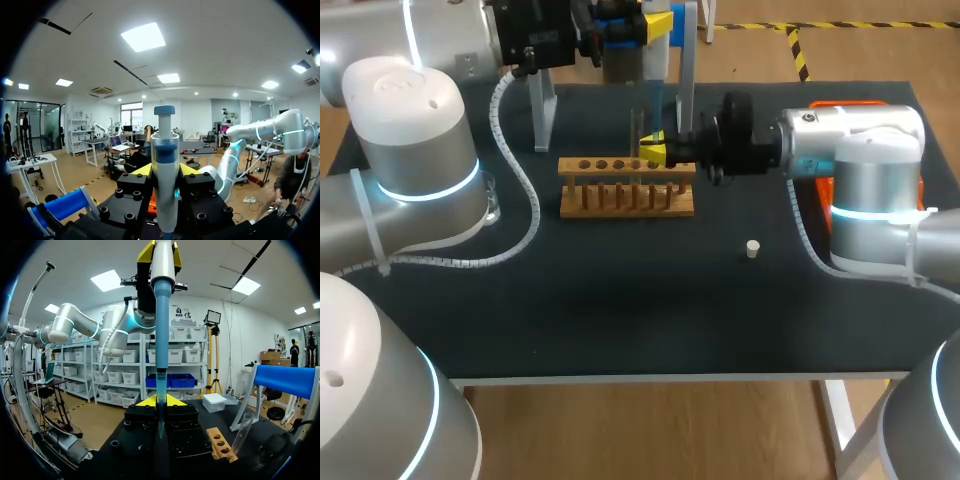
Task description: Invert the test tube, pick up the pipette, mount the tip to pipette, aspirate from beaker and dispense into the tube, eject the tip, return the pipette, and cap with the stopper.
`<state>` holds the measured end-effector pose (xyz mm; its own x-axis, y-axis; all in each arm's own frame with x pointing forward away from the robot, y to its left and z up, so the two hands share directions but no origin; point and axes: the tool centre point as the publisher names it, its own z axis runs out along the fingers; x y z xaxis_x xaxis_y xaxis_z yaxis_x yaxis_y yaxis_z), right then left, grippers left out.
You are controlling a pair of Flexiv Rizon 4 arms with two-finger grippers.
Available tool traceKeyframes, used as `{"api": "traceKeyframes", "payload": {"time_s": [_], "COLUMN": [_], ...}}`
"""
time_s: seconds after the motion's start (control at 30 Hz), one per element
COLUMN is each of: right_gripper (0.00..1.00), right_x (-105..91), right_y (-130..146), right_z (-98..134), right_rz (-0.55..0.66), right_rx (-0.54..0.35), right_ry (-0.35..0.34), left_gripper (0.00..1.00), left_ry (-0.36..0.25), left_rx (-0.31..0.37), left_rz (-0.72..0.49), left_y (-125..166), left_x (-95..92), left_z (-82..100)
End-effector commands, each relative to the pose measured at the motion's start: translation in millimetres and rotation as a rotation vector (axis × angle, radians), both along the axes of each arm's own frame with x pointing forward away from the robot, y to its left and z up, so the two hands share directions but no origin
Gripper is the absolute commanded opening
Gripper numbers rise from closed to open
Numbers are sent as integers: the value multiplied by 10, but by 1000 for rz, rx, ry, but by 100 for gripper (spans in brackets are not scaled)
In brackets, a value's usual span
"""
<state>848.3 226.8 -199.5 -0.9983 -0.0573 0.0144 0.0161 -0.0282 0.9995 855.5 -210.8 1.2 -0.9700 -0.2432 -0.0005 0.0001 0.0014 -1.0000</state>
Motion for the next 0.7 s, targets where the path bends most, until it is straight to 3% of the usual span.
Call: {"api": "traceKeyframes", "payload": {"time_s": [0.03,0.7], "right_gripper": [0,0], "right_x": [4,77], "right_y": [6,32], "right_z": [128,685], "right_rz": [-5,-14], "right_rx": [2,53], "right_ry": [0,-51], "left_gripper": [0,0], "left_ry": [2,2], "left_rx": [4,4], "left_rz": [-4,-4], "left_y": [7,7], "left_x": [11,11], "left_z": [-44,-44]}}
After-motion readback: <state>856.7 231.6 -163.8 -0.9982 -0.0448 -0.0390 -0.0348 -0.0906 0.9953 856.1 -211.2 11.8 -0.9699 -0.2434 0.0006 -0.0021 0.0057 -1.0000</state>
